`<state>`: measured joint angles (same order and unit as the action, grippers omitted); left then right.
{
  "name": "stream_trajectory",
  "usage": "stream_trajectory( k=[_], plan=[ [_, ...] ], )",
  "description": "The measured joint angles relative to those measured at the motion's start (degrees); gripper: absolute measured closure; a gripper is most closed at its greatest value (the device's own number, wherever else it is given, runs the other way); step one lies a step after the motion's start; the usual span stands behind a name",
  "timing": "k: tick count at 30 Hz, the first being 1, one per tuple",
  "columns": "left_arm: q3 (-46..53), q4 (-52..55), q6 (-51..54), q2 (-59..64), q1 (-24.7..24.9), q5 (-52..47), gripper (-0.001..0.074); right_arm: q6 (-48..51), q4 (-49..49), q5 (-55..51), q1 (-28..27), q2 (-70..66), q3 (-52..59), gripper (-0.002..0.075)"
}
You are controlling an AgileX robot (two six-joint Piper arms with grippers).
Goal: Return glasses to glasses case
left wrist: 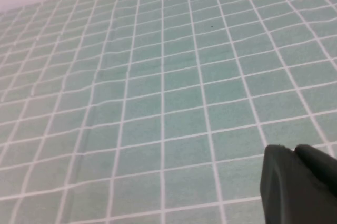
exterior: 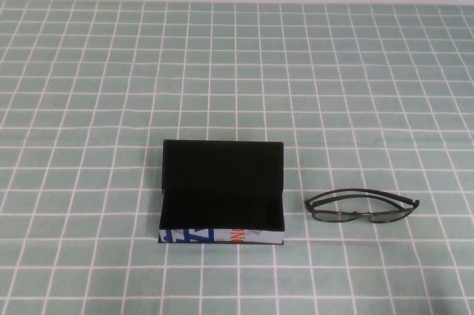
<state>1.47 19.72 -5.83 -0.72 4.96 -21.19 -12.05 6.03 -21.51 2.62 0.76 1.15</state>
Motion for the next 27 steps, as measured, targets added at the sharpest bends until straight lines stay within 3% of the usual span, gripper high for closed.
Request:
stream_trajectory(
  k=[27],
  plan=[
    [0.00,-0.69,-6.17,0.00,0.00,0.98,0.0737,0.00,0.00,0.00,0.00,0.00,0.00,0.0737]
  ],
)
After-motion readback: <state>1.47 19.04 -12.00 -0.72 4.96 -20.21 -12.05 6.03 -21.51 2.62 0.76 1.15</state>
